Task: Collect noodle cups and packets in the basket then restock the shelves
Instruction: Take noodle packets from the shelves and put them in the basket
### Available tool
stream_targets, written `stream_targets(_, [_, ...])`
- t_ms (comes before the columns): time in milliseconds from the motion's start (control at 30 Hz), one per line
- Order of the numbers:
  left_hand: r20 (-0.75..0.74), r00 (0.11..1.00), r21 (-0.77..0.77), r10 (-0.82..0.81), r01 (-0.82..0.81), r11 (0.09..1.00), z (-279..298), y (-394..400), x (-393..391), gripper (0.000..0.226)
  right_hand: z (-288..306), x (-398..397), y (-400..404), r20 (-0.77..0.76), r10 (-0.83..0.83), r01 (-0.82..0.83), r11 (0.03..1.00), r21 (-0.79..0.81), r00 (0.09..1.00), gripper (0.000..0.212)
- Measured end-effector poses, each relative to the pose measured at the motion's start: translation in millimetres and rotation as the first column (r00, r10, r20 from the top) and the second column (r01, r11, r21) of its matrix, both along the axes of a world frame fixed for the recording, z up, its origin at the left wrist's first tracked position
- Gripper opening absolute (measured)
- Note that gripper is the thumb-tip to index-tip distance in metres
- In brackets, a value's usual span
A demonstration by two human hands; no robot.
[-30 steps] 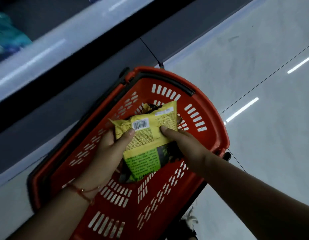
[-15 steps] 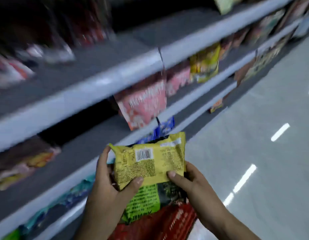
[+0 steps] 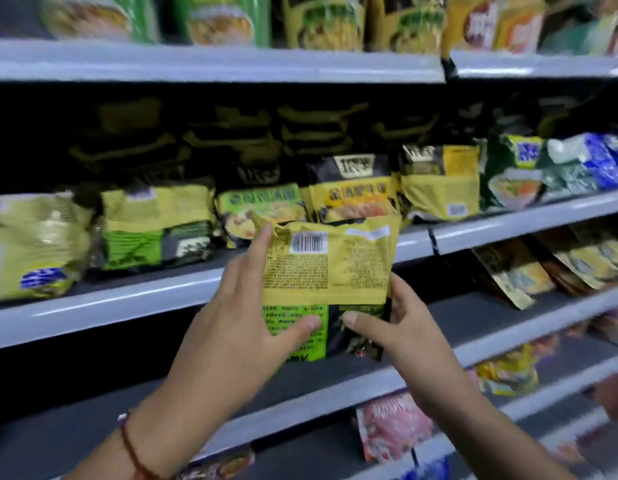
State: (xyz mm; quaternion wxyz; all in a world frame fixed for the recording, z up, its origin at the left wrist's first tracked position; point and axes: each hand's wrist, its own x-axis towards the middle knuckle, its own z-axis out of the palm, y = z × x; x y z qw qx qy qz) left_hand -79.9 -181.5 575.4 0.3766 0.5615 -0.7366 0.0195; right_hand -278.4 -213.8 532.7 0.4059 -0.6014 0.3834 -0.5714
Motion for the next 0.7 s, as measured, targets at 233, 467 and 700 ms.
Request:
stream_targets(233, [-0.088, 0.966, -0.184, 0.244, -0.256, 0.949, 41.3, -34.2, 24.5, 0.107, 86.9, 32.3, -57.4, -0.253, 0.06, -0.113, 0.973, -0.201, 0.966, 0.059])
stream_targets(467, [0.043, 0.93, -0.159, 0.366, -0.355, 0.921, 53.4, -103.7, 25.9, 0.107, 117.2, 56.6, -115.1, -0.423, -0.072, -0.034, 0.971, -0.236, 0.903, 0.053])
stream_targets(700, [0.042, 0.938, -0.118, 0.345, -0.338, 0.934, 48.6, -142.9, 33.8, 0.067, 93.0, 69.9, -140.4, -0.565, -0.226, 0.07, 0.956, -0.284, 0.794, 0.073])
